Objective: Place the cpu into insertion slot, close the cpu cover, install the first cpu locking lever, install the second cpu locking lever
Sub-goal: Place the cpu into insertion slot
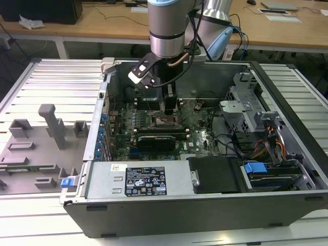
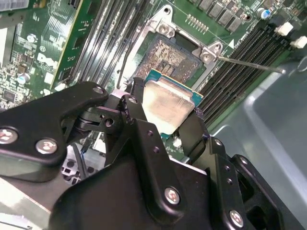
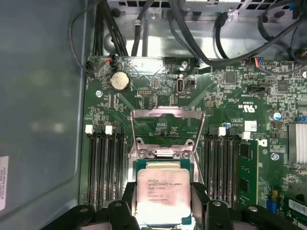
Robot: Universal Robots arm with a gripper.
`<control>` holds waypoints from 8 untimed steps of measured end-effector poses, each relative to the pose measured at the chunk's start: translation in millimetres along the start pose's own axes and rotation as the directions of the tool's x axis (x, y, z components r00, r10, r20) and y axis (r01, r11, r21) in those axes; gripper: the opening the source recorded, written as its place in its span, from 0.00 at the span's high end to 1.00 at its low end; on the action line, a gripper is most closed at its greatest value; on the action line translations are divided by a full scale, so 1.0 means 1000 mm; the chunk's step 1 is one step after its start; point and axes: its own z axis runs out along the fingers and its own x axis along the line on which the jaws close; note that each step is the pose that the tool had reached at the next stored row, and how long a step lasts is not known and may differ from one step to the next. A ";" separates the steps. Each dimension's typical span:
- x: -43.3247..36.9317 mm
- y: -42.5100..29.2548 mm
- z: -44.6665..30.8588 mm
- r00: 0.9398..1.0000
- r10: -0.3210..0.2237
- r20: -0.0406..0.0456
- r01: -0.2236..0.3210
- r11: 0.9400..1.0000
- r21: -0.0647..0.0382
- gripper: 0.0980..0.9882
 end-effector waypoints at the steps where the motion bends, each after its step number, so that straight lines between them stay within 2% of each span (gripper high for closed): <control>1: 0.0000 -0.0002 0.0008 1.000 0.000 0.000 0.000 1.000 0.000 0.50; 4: 0.0000 -0.0003 0.0013 1.000 0.000 0.000 0.000 1.000 0.000 0.50; 8: -0.0002 -0.0011 0.0098 1.000 0.000 0.000 0.000 1.000 0.000 0.50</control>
